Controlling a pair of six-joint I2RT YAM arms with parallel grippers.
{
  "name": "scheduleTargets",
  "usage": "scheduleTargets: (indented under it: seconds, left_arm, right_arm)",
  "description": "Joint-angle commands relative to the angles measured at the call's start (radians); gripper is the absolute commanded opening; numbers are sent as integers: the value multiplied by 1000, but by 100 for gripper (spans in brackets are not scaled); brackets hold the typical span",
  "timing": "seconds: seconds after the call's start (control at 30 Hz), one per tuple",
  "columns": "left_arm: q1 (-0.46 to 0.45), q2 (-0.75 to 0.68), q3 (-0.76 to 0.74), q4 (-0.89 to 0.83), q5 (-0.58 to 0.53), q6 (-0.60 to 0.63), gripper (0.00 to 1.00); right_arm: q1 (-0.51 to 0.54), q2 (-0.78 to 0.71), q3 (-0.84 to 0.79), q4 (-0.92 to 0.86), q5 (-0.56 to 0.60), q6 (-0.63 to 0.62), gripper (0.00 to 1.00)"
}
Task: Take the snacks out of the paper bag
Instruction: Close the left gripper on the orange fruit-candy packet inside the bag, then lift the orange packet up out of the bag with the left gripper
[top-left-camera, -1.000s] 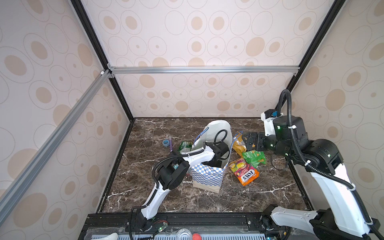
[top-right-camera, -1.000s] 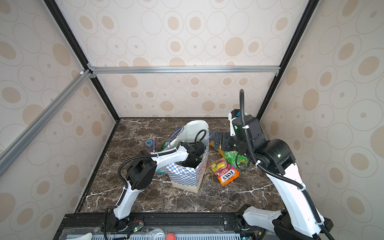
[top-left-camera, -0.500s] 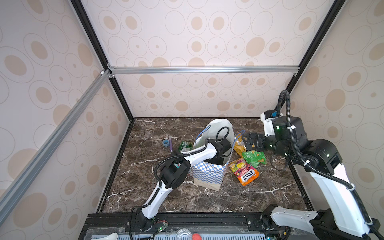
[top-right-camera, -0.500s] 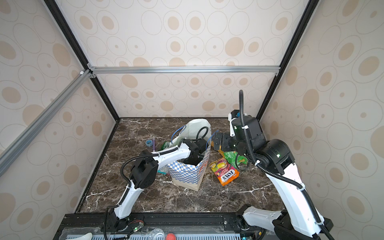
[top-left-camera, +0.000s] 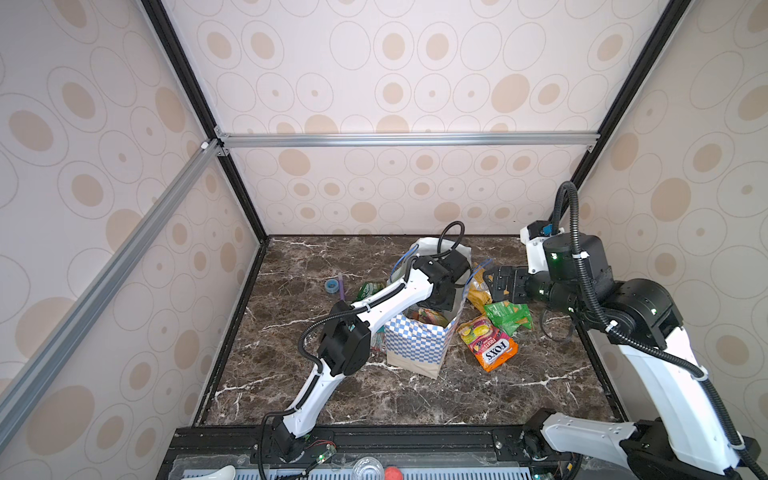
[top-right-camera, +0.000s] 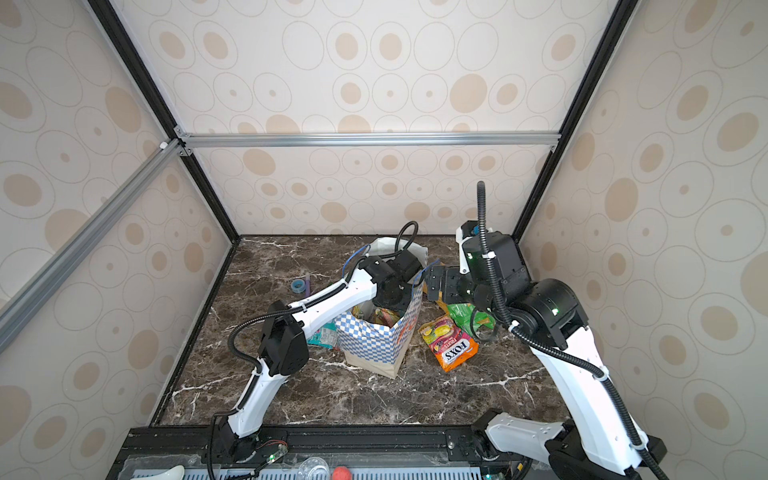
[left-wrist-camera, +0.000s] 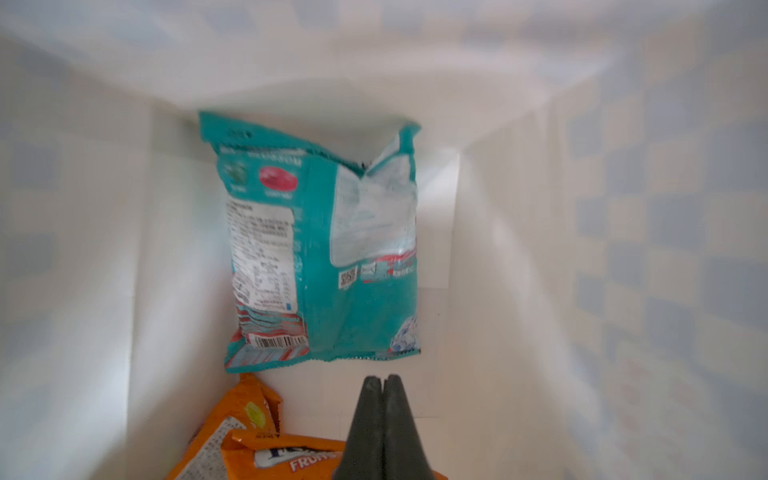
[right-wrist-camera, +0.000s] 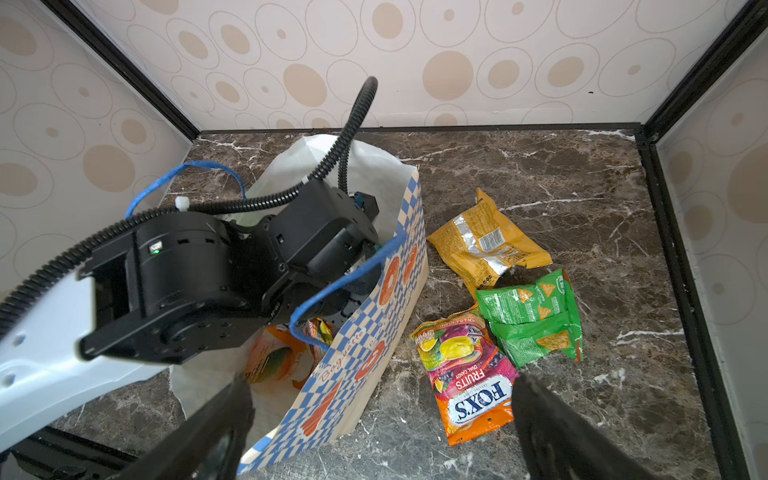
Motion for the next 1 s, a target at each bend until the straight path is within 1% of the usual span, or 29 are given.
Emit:
scheduleTargets:
  seconds: [0.0,0.37,0.67,0.97]
  left_arm:
    - [14,-28,82,-46,-32,-28,0]
    - [38,-102,181,-7,-53,-64,0]
    - [52,-157,184,89,-17,-72,0]
    - [60,-191,240,151,5,-83,0]
  right_arm:
    - [-6,-9,-4,5,0,1,100]
    - [-9,-2,-3,8,-10,2,100]
    - [-12,9,11,7,-14,-3,100]
    - [-12,10,11,17,-16,0,100]
